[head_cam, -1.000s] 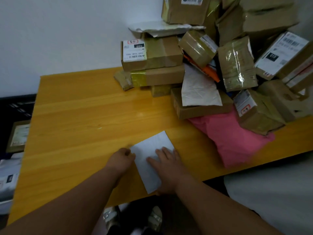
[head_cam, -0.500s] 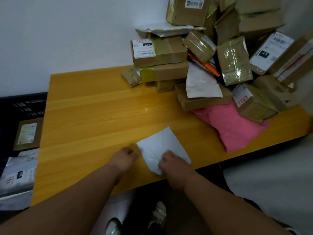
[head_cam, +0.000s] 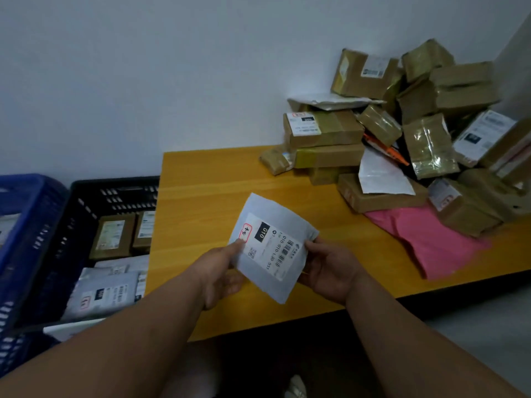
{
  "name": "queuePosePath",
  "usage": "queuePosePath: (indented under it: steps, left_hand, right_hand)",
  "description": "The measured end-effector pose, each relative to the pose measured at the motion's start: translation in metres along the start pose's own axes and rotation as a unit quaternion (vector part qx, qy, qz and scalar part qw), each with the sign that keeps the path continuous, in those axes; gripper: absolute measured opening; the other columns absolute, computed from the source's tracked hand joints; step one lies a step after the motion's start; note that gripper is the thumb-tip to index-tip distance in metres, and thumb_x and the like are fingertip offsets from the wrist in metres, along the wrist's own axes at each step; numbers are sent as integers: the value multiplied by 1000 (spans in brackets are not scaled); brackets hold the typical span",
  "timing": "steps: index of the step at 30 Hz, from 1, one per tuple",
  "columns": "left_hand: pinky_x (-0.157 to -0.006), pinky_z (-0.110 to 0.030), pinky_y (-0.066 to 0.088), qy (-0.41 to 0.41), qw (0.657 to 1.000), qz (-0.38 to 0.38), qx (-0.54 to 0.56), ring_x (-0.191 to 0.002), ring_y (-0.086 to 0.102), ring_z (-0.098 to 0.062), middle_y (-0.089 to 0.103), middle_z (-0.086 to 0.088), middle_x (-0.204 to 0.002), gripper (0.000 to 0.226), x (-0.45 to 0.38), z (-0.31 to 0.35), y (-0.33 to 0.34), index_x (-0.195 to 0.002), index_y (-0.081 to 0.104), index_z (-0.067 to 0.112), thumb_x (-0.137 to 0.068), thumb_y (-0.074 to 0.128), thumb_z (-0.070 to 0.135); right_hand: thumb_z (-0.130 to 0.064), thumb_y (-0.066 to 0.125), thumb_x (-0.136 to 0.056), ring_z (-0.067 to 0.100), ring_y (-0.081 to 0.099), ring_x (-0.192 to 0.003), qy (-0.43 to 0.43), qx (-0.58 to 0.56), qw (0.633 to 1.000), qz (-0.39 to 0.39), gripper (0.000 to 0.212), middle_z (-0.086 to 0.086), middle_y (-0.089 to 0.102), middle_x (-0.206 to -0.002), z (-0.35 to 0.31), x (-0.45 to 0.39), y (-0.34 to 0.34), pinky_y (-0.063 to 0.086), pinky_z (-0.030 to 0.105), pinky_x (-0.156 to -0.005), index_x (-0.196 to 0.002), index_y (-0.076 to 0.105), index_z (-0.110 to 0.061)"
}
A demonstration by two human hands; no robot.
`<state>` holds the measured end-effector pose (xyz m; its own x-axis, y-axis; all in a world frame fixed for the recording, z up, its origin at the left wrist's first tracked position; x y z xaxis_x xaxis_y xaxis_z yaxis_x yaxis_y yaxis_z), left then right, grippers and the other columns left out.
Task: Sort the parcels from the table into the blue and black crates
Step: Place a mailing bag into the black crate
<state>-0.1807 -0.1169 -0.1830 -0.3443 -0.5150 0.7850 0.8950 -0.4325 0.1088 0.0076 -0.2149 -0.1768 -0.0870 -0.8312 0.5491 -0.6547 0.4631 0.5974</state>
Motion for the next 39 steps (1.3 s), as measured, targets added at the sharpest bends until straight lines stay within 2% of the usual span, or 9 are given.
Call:
queuePosePath:
  steps: [3,6,9,13,16,24,32,35,39]
  left_hand:
    - [-50,-24,47,47,993,39,102,-64,58,-18,69,-5,-94,21,-1,9,-24,-115,57,13,-94,59,13]
    - [-42,-22,41,83,984,94,125,-63,55,-16,70,-4,-86,24,-3,17,-46,-108,59,16,-91,57,-2]
    - [-43,-22,44,103,978,117,139,-65,58,-17,72,-5,-87,28,-2,24,-60,-105,62,18,-88,59,-4]
    - [-47,-23,48,115,973,141,145,-75,64,-19,73,-5,-93,29,-5,31,-73,-105,63,20,-88,61,-3]
    - [-54,-27,49,124,969,148,152,-80,66,-19,73,-4,-95,31,-8,37,-82,-106,64,22,-88,60,-4]
    - [-57,-29,49,146,954,171,197,-77,66,-17,73,-1,-85,19,-15,45,-124,-91,63,18,-87,61,-1]
    - [-61,-30,51,127,942,261,170,-79,65,-20,69,-9,-92,13,-31,43,-228,-85,59,15,-91,59,3]
    - [-60,-31,51,116,939,290,140,-81,65,-21,68,-9,-94,15,-42,46,-283,-87,57,14,-91,57,0]
    - [-56,-32,48,111,936,323,83,-82,59,-24,59,-8,-95,23,-55,49,-352,-87,52,17,-89,54,-6]
  right_hand:
    - [-10,43,-94,26,71,-87,17,5,1000,-18,32,7,74,-95,2,-4,14,53,46,-78,-119,62,-20]
    - [-7,50,-78,29,71,-88,35,43,998,-26,41,8,73,-94,1,-10,21,53,51,-83,-115,63,-18]
    - [-9,51,-72,31,68,-87,57,76,995,-18,35,9,72,-88,-4,-23,26,47,51,-92,-104,64,-14]
    - [-18,59,-86,25,66,-82,52,143,988,16,18,6,69,-89,-12,-47,37,50,40,-81,-103,61,-14]
    - [-11,55,-96,20,64,-76,39,208,977,25,15,2,70,-88,-15,-66,45,50,32,-70,-108,59,-18]
    - [-3,49,-98,21,58,-73,52,281,958,20,16,8,65,-91,-9,-117,70,47,31,-63,-101,58,-16]
    - [-8,54,-96,21,57,-74,58,391,916,66,10,12,63,-99,41,-179,141,50,32,-63,-101,55,-17]
    - [-2,56,-91,23,60,-77,27,407,907,106,31,13,60,-110,72,-211,183,52,32,-61,-116,48,-19]
    - [6,52,-89,24,59,-86,1,453,886,101,36,9,53,-107,117,-249,232,51,27,-55,-114,45,-19]
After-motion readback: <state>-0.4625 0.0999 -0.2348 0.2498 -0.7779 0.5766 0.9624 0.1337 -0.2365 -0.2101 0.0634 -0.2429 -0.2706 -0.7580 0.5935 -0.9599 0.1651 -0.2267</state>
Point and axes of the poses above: each hand's wrist, its own x-axis away from the middle knuckle, its own y-axis out of the palm, z = x × y, the point moved 3 cm from there along -x, towards the middle knuckle
